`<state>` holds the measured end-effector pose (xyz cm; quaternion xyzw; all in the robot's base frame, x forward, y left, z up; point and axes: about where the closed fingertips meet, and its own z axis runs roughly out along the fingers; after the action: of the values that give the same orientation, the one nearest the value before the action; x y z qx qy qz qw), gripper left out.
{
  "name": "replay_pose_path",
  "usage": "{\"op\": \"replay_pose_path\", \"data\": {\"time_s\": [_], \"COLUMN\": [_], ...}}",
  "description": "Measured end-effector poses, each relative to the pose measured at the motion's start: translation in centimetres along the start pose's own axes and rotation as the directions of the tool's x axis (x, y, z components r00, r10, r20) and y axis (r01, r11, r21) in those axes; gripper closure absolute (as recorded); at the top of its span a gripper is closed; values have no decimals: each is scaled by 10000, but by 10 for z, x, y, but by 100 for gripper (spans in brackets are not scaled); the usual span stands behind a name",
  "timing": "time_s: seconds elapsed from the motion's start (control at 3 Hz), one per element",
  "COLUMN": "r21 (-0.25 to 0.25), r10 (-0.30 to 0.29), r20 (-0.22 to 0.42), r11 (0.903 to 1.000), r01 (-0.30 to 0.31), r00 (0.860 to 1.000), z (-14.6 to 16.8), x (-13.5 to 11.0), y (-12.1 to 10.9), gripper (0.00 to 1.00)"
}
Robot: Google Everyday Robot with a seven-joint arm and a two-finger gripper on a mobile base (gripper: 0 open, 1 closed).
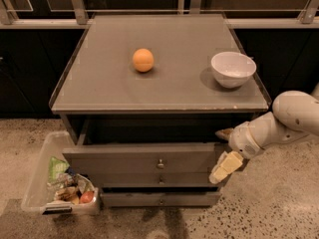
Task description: Open top drawer
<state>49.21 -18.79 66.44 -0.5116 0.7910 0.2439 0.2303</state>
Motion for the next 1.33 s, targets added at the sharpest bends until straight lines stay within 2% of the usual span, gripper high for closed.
{"op": "replay_pose_path", "data": {"time_s": [0.33, 0.67, 1.0, 1.33], "r21": [-1, -325, -326, -453], "r10": [-19, 347, 349, 613], "r20": [4, -180, -180, -254], "r11": [10000, 9988, 9988, 9970], "r01": [19, -353, -354, -624], "r00": [10000, 9992, 9992, 9978], "z": [0, 11, 8, 5], "x": [-1, 13, 11, 18], "y": [0, 1, 1, 12], "gripper": [0, 0, 0, 0]}}
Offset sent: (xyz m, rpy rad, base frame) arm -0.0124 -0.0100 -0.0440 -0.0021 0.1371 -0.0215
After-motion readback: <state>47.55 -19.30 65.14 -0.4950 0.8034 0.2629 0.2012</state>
